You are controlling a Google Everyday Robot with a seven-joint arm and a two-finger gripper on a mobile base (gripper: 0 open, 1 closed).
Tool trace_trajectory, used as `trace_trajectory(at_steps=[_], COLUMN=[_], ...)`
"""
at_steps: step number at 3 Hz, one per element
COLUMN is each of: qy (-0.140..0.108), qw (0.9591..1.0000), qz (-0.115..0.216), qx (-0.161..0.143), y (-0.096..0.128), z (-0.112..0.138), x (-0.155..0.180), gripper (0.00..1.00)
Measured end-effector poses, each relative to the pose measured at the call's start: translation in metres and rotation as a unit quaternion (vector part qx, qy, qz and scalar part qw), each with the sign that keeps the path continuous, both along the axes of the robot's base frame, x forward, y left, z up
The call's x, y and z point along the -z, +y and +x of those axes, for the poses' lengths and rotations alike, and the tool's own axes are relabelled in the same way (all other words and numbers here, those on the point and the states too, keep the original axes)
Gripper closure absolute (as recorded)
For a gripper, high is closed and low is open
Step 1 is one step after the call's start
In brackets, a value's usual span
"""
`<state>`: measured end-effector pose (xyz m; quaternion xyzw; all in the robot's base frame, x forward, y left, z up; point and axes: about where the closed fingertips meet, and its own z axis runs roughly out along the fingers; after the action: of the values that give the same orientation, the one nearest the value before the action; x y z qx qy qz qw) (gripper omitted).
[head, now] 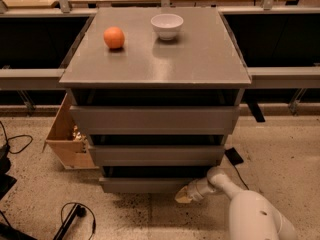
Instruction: Close bottom drawer
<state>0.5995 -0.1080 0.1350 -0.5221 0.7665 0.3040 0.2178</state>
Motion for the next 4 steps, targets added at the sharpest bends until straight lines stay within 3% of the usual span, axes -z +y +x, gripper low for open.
trace_trajectory(at_steps=[2, 3, 4], qy=[0.0, 0.0, 0.0], qw=[1.0, 1.0, 1.0], qz=[0.0, 0.0, 0.0], qx=[0.0, 0.0, 0.0], y=[0.0001, 0.0001, 0.0001], z=[0.0, -0.0001, -0.0001], x=[0.0, 0.0001, 0.0001], gripper=[0.07, 0.0, 0.0])
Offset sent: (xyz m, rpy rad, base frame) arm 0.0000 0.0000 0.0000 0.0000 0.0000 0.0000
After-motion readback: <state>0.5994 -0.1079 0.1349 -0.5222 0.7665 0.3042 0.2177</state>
